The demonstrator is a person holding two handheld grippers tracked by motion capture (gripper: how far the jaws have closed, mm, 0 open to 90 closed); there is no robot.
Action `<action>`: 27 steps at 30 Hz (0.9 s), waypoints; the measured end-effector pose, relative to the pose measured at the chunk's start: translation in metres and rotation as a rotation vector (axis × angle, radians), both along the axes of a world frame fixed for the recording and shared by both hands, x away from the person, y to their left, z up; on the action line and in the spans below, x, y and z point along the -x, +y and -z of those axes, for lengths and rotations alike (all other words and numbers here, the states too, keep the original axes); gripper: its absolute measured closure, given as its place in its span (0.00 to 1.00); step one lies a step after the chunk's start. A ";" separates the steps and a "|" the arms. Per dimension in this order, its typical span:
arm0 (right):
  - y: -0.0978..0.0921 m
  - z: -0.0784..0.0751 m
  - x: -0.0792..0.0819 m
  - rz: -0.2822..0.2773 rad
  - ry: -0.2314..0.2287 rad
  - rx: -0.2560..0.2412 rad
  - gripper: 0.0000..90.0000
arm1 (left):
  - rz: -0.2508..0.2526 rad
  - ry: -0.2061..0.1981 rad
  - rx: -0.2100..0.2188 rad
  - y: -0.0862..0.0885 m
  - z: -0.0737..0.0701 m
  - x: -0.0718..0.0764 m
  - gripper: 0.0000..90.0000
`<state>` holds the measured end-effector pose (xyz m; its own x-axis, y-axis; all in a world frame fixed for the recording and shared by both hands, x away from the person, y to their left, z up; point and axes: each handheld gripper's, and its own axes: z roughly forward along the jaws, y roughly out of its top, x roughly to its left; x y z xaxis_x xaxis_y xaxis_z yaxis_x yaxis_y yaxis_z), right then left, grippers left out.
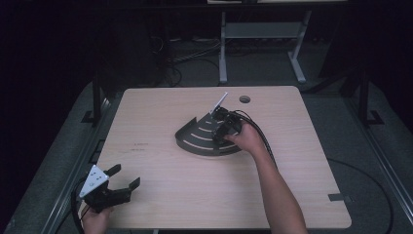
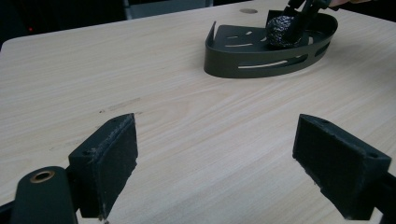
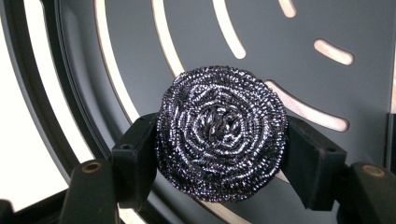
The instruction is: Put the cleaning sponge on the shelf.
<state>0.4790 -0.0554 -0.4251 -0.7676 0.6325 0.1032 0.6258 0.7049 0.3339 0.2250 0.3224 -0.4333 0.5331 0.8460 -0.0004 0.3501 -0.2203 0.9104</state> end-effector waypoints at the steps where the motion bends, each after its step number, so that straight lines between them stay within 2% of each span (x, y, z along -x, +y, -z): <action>1: -0.001 0.000 0.000 0.005 -0.001 0.000 0.36 | 0.000 0.000 0.000 0.000 0.000 0.000 0.15; 19: -0.004 0.001 -0.003 0.021 -0.017 -0.002 0.35 | -0.001 0.004 -0.004 0.000 0.000 -0.002 0.15; 27: -0.004 0.003 -0.004 0.020 -0.006 0.002 0.34 | 0.001 0.005 0.003 -0.001 0.000 -0.002 0.15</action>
<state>0.4827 -0.0595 -0.4280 -0.7557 0.6477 0.0970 0.6374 0.6932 0.3366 0.2265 0.3213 -0.4334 0.5338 0.8456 -0.0051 0.3541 -0.2181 0.9094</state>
